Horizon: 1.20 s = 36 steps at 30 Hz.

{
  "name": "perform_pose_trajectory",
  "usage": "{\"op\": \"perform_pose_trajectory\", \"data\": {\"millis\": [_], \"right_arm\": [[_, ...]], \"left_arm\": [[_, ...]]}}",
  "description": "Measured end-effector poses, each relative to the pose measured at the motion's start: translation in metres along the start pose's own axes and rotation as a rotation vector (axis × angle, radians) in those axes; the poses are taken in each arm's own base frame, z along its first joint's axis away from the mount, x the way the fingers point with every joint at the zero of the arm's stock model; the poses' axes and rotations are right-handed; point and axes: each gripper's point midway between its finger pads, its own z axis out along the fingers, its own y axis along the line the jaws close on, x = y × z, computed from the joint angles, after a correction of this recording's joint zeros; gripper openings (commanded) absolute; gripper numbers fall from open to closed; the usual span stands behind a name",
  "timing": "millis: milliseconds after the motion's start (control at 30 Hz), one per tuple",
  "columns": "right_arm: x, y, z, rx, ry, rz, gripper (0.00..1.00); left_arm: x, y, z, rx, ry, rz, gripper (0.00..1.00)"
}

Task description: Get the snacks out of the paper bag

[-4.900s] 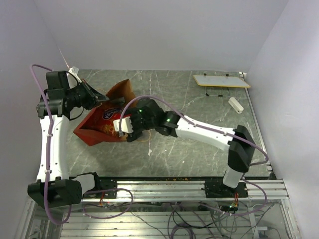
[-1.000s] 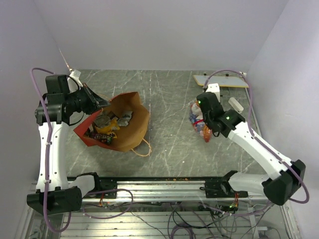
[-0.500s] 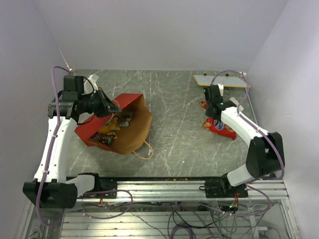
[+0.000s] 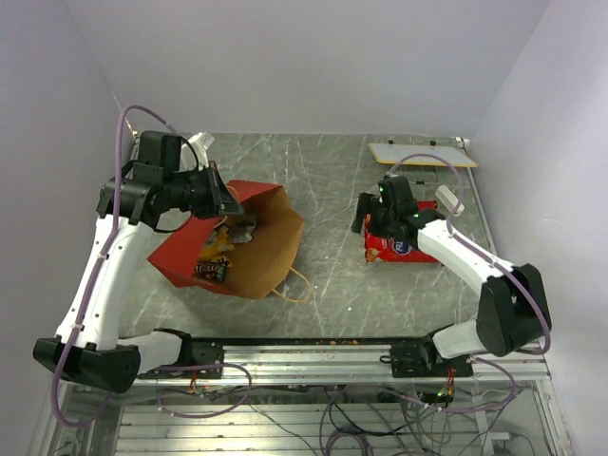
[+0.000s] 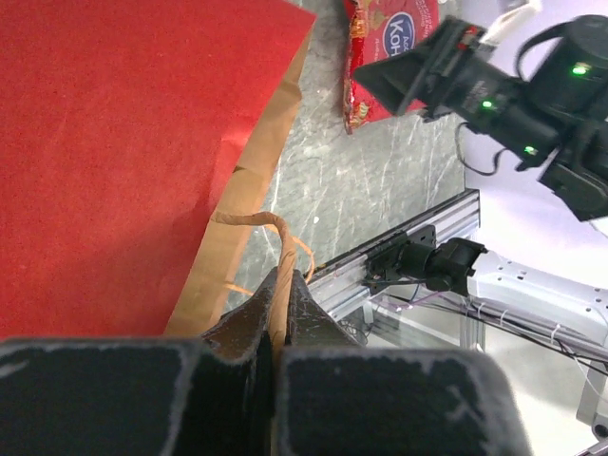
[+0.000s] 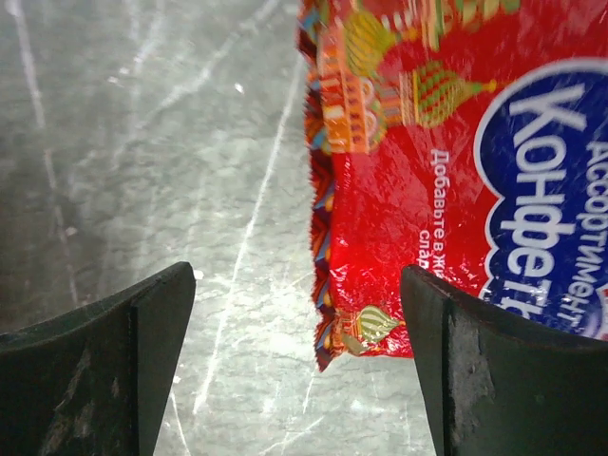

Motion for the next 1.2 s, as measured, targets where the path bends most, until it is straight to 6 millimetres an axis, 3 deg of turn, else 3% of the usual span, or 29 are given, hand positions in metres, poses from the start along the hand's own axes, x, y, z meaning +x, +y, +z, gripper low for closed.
{"op": "perform_pose_trajectory", "data": {"millis": [133, 233, 333, 433, 533, 700, 833, 900, 1000, 1200], "right_arm": [[-0.028, 0.016, -0.028, -0.066, -0.086, -0.083, 0.95], [-0.033, 0.04, -0.05, -0.157, -0.14, -0.18, 0.94], [-0.023, 0.089, -0.076, -0.322, -0.209, -0.354, 0.9], [0.001, 0.143, -0.102, -0.533, -0.285, -0.582, 0.87], [0.024, 0.18, -0.115, -0.682, -0.349, -0.798, 0.86], [0.053, 0.23, -0.106, -0.782, -0.449, -1.156, 0.85], [0.074, 0.258, -0.093, -0.805, -0.495, -1.41, 0.79], [0.076, 0.267, -0.09, -0.815, -0.519, -1.465, 0.68], [0.078, 0.276, -0.084, -0.823, -0.553, -1.475, 0.63], [0.108, 0.282, -0.066, -0.858, -0.584, -1.498, 0.65]], "left_arm": [[0.0, 0.005, 0.003, -0.022, 0.006, -0.005, 0.07], [0.003, 0.008, 0.006, -0.021, 0.007, -0.02, 0.07], [0.013, 0.014, 0.011, -0.02, 0.014, -0.056, 0.07], [0.025, 0.021, 0.016, -0.02, 0.019, -0.094, 0.07], [0.033, 0.023, 0.016, -0.016, 0.018, -0.118, 0.07], [0.034, 0.016, 0.008, 0.01, -0.006, -0.129, 0.07], [0.027, 0.013, -0.003, -0.001, -0.067, -0.102, 0.07], [0.024, 0.01, -0.009, 0.001, -0.103, -0.087, 0.07], [0.018, 0.005, -0.013, 0.032, -0.156, -0.064, 0.07], [0.008, 0.003, -0.011, 0.044, -0.19, -0.008, 0.07]]}}
